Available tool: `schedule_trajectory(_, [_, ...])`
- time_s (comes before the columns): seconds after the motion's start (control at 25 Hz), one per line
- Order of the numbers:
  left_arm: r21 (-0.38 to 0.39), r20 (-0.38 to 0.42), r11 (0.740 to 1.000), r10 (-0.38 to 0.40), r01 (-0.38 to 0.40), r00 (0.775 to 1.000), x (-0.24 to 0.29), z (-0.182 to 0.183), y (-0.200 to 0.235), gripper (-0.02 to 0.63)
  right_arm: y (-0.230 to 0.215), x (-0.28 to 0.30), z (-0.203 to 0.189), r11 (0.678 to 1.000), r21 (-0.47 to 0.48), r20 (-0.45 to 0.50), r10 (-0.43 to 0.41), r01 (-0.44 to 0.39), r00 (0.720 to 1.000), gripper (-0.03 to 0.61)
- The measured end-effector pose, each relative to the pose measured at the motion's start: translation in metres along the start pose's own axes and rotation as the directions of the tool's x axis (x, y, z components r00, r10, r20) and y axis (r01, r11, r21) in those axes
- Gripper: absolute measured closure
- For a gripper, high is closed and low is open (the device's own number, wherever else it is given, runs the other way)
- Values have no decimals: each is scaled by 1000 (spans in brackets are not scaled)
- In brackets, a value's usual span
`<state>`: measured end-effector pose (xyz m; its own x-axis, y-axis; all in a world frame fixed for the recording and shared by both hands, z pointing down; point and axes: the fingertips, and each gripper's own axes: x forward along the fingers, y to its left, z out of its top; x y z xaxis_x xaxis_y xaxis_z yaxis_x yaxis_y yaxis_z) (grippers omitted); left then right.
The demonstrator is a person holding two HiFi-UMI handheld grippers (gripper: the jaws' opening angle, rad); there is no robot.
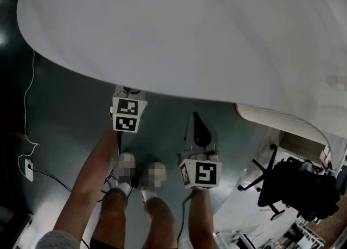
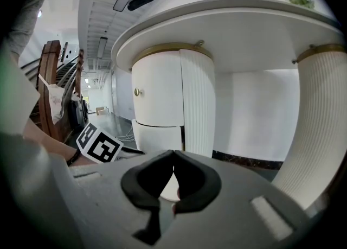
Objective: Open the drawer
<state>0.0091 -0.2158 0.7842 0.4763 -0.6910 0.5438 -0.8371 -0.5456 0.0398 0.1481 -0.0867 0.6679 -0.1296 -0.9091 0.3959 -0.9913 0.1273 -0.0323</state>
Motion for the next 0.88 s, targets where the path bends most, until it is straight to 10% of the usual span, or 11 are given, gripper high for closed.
schedule_trajectory(0.88, [-8, -54, 1000, -19, 18, 998, -51, -35, -14, 505, 27, -28, -5, 1000, 0, -36, 19, -19, 999, 575])
